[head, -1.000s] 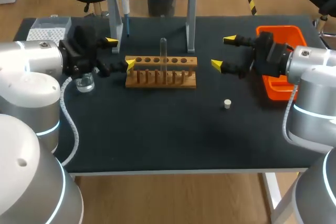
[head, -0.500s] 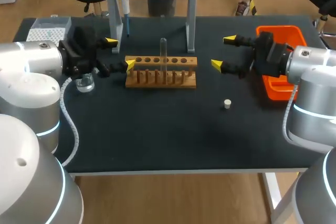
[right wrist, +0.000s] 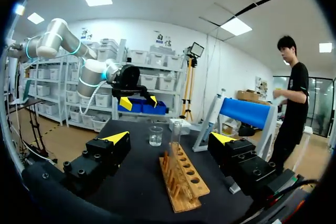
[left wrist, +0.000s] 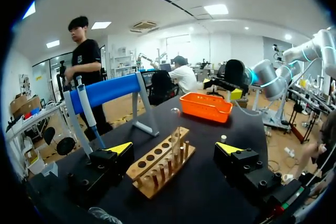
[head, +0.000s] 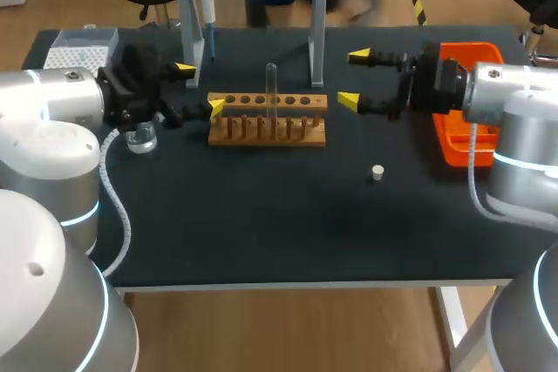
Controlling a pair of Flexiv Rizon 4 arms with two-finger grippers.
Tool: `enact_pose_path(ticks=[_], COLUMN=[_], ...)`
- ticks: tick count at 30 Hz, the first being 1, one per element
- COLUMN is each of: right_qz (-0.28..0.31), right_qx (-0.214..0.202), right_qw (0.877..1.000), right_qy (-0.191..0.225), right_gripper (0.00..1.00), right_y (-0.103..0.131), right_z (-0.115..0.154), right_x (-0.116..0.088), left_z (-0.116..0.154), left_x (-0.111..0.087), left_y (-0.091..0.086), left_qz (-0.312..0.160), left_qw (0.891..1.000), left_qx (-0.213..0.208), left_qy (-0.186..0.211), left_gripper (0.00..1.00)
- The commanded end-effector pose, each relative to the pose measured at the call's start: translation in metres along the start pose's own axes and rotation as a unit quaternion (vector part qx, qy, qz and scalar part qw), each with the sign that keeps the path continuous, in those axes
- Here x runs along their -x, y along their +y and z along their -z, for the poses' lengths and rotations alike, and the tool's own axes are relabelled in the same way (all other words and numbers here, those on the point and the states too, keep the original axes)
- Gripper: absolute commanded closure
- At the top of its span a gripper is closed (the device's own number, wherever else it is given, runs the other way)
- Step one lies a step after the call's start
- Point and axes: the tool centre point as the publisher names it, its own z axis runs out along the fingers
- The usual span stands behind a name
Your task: Invert the test tube, pick up the pipette, mount the tip to pipette, aspirate from beaker and dispense into the tube, eject the tip, return the pipette, and cap with the stopper.
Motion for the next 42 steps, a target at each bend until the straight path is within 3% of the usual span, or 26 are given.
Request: enact_pose_path(ticks=[1, 12, 19, 42], right_qz=[-0.009, -0.025, -0.025, -0.059], right_qx=[0.009, 0.028, 0.027, 0.012], right_qw=[0.996, 0.988, 0.988, 0.985], right_qy=[0.089, 0.153, 0.150, 0.159], right_gripper=[0.00, 0.00, 0.00, 0.00], right_y=[-0.007, -0.009, -0.016, -0.037], right_z=[-0.017, -0.047, -0.061, -0.100], right_x=[0.017, 0.029, 0.034, 0.021], left_z=[0.000, 0.000, 0.000, 0.000], left_x=[-0.001, -0.001, -0.001, -0.001], left_y=[0.003, 0.003, 0.003, 0.003], left_qz=[-0.001, -0.001, -0.001, -0.001], left_qw=[1.000, 1.000, 1.000, 1.000], left_qx=[-0.005, -0.005, -0.005, -0.005], left_qy=[-0.001, -0.001, -0.001, -0.001], left_gripper=[0.00, 0.00, 0.00, 0.00])
